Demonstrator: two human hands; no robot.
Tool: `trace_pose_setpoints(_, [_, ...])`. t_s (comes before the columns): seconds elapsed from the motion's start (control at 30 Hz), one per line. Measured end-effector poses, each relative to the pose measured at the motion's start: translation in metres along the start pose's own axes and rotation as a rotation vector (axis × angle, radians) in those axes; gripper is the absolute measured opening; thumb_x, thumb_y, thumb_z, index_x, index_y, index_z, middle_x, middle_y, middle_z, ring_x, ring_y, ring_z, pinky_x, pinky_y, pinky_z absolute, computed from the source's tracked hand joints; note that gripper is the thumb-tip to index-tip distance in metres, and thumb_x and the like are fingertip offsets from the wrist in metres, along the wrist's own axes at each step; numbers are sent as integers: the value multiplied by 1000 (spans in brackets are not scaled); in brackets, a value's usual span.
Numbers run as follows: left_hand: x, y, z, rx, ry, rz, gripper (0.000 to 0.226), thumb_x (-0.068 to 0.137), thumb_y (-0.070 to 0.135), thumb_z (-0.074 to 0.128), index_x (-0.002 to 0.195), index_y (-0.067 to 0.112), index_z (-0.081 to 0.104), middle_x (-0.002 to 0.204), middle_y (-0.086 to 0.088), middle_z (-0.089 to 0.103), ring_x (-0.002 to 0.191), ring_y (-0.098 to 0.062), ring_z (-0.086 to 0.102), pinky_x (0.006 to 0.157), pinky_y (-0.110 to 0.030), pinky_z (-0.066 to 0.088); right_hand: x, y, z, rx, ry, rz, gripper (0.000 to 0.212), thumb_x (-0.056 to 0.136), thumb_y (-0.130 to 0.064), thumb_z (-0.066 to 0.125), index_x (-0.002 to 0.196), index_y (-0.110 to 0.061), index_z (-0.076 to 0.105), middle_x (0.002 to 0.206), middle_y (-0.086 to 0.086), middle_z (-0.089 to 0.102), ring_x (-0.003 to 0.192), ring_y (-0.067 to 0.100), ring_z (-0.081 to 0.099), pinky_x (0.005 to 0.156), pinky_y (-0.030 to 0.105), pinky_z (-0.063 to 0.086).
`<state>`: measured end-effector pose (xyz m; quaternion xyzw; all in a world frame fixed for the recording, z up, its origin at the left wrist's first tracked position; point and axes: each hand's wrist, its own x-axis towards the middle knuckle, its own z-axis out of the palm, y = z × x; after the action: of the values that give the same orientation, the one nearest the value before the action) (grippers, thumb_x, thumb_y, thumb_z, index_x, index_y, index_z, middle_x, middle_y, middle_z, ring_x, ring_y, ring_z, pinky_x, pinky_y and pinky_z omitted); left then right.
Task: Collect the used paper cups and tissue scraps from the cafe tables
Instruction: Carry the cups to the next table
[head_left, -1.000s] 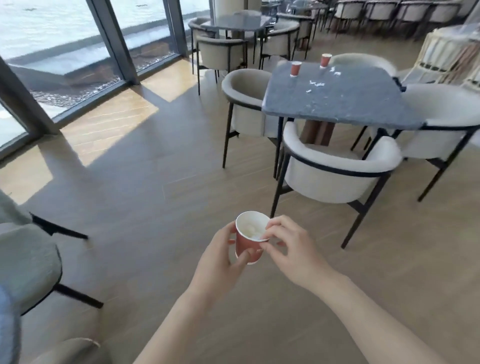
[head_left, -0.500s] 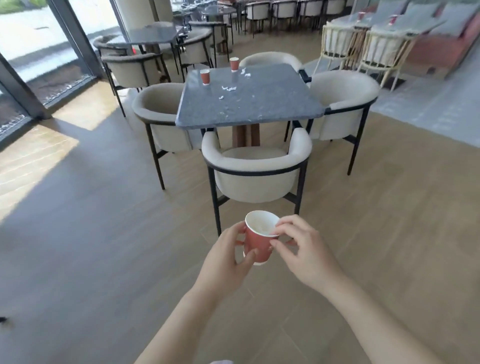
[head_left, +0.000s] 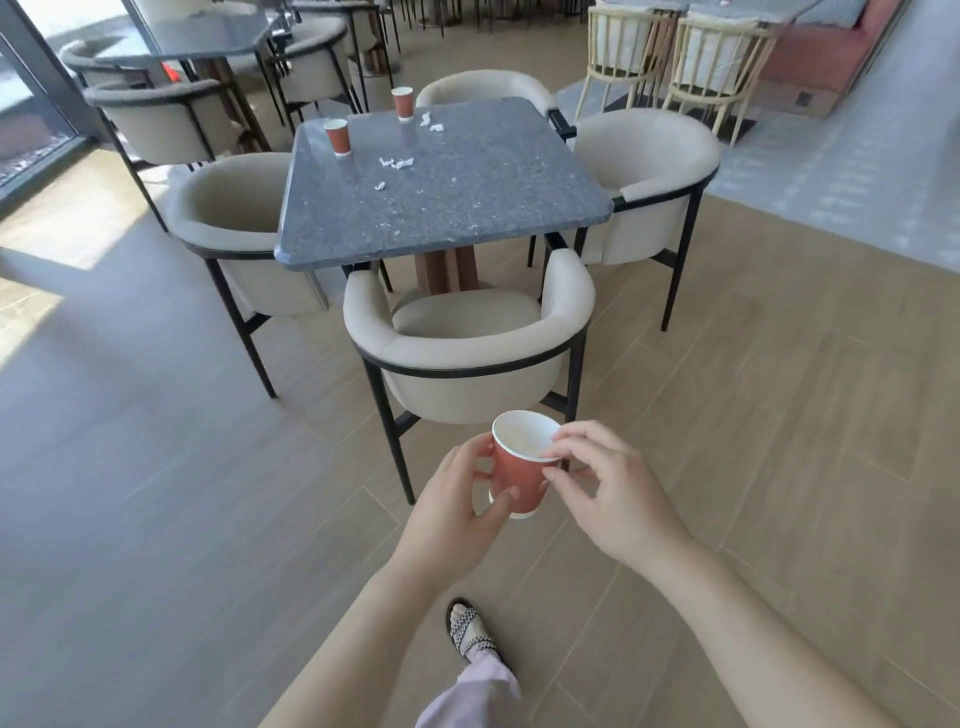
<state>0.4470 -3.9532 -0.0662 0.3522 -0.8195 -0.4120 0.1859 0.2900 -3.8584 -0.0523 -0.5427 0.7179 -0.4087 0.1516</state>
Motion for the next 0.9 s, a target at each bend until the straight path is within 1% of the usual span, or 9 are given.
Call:
trace_pose_setpoints(0.17, [81, -23, -41, -6, -2, 9, 46, 83, 26, 59, 124, 38, 42, 118, 25, 48, 100, 15, 47, 75, 1, 35, 85, 4, 18, -20, -33, 12, 7, 84, -15, 64, 88, -20, 67, 98, -16, 55, 84, 1, 55, 75, 21, 46])
trace_pose_setpoints(0.3, [131, -43, -77, -9, 24, 12, 44, 84, 31, 58, 124, 42, 41, 118, 31, 46, 100, 14, 48, 75, -3, 38, 150, 2, 40, -19, -44, 1, 8, 85, -17, 63, 89, -22, 67, 101, -20, 53, 82, 3, 56, 73, 21, 47])
trace_pose_setpoints(0.43, [155, -66, -106, -61, 66, -45, 44, 83, 28, 59, 122, 41, 43, 117, 29, 49, 100, 12, 50, 73, -3, 38, 197, -6, 71, 10, -116, -28, 13, 85, -18, 63, 88, -31, 66, 102, -18, 55, 82, 2, 57, 72, 15, 44])
trace_pose_setpoints(0.5, [164, -80, -121, -75, 95, -79, 44, 82, 26, 59, 119, 44, 42, 114, 31, 49, 99, 13, 50, 73, -2, 38, 221, -9, 89, 25, -172, -43, 14, 85, -18, 63, 89, -30, 67, 102, -18, 55, 85, 4, 59, 74, 16, 46])
trace_pose_setpoints(0.57, [174, -96, -139, -68, 120, -131, 46, 82, 26, 60, 121, 43, 41, 111, 32, 47, 99, 12, 49, 72, -1, 37, 248, -14, 108, 52, -201, -50, 15, 84, -14, 64, 89, -28, 68, 101, -16, 56, 87, 4, 60, 75, 14, 47])
trace_pose_setpoints(0.63, [187, -114, -159, -57, 159, -167, 48, 82, 25, 59, 124, 40, 40, 114, 28, 48, 100, 10, 50, 72, 0, 36, 276, -19, 130, 83, -237, -60, 15, 84, -13, 64, 89, -26, 68, 101, -15, 56, 88, 3, 60, 75, 10, 48])
trace_pose_setpoints(0.73, [207, -141, -189, -44, 205, -212, 52, 83, 23, 59, 126, 42, 37, 117, 26, 49, 102, 8, 50, 72, 1, 36, 321, -28, 164, 100, -294, -100, 12, 85, -15, 63, 88, -25, 67, 101, -17, 55, 88, 2, 59, 75, 14, 49])
trace_pose_setpoints(0.83, [229, -166, -219, -23, 248, -239, 62, 83, 21, 60, 122, 56, 28, 116, 26, 48, 100, 12, 49, 73, 1, 35, 365, -35, 197, 136, -312, -146, 12, 84, -14, 62, 86, -25, 67, 100, -17, 55, 88, 2, 59, 78, 21, 50])
trace_pose_setpoints(0.9, [247, -179, -241, -4, 257, -263, 66, 84, 21, 60, 126, 57, 25, 114, 27, 45, 98, 14, 49, 72, 3, 34, 395, -40, 218, 152, -328, -160, 10, 84, -15, 62, 86, -24, 67, 100, -18, 55, 88, 2, 59, 79, 24, 51])
